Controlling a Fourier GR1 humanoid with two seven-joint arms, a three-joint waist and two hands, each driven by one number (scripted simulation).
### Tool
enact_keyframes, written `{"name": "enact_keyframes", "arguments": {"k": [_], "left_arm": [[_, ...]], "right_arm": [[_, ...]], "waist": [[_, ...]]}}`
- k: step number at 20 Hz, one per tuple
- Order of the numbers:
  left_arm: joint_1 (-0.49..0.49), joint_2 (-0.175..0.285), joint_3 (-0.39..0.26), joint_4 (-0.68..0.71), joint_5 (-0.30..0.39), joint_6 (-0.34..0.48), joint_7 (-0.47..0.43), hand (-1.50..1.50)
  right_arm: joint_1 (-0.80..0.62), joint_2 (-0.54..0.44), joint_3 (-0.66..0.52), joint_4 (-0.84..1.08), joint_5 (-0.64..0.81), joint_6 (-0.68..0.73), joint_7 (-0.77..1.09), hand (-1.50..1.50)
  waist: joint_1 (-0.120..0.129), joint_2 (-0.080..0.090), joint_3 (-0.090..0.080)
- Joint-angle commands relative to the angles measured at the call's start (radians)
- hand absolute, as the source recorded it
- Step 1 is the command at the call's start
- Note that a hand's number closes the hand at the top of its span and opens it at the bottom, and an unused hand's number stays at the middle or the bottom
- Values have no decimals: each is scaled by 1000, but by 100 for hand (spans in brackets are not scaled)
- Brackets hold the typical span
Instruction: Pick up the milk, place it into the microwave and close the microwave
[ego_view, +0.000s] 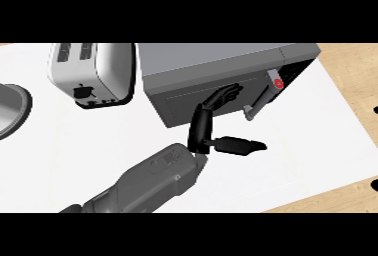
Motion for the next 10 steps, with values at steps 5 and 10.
{"name": "enact_keyframes", "arguments": {"k": [5,10], "left_arm": [[-73,1,77,100,56,16,-9,-150],[-63,1,64,104,70,8,-39,-150]], "right_arm": [[-44,-22,-9,79,-100,52,36,-150],[-85,-43,-22,128,-143,76,45,-150]], "waist": [[-16,8,-2],[-15,13,-2]]}}
